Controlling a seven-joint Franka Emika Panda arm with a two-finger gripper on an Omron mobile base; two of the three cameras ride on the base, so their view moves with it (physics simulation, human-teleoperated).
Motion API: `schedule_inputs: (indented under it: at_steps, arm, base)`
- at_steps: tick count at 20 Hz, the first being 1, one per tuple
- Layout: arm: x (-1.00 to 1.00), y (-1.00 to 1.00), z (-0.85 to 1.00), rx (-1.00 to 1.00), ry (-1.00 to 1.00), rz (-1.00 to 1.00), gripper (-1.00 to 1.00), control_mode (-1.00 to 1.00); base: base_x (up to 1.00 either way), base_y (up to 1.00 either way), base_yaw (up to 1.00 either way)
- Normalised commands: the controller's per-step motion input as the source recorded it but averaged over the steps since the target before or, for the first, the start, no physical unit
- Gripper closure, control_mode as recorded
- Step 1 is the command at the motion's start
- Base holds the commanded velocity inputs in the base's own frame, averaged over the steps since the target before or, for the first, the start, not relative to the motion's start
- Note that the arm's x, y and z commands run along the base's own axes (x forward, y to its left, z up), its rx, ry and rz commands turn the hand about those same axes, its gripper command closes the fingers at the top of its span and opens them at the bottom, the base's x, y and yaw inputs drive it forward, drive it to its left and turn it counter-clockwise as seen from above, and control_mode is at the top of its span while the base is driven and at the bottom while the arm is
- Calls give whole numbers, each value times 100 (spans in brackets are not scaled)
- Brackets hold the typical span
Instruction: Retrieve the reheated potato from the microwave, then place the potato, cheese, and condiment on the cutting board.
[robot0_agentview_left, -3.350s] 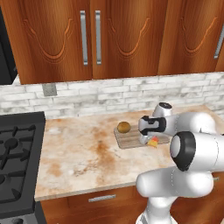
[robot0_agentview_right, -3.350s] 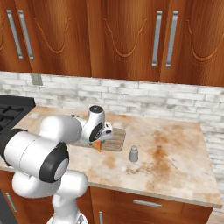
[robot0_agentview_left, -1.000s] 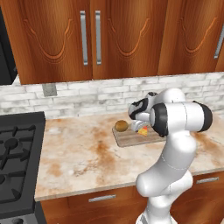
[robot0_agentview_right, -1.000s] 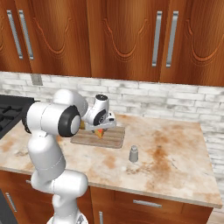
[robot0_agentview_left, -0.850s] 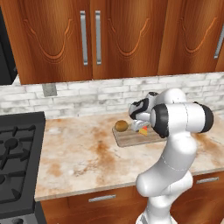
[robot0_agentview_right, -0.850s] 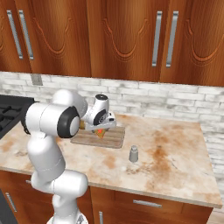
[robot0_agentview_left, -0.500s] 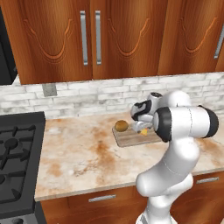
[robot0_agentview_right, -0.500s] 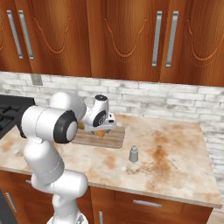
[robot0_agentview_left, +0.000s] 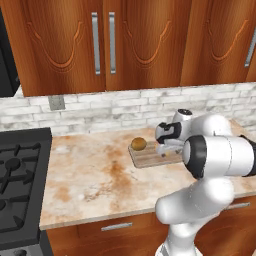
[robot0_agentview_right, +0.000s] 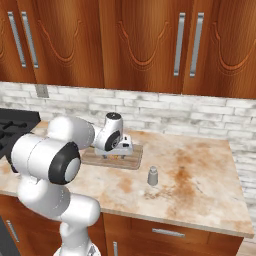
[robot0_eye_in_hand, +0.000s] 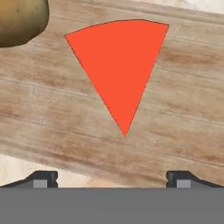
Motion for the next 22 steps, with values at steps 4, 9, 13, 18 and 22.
schedule_inputs:
  at_steps: [4, 9, 13, 18, 22]
  arm:
    - [-54, -17, 22, 0, 0, -12, -100, -100]
    - [-45, -31, 36, 0, 4, -14, -100, -100]
    - [-45, -28, 42, 0, 2, -14, -100, -100]
    - [-37, -35, 32, 0, 0, -14, -100, -100]
    - [-25, -37, 30, 0, -1, -11, -100, -100]
  base:
    - [0, 0, 0]
    - [0, 0, 0]
    - [0, 0, 0]
    - [0, 0, 0]
    - [0, 0, 0]
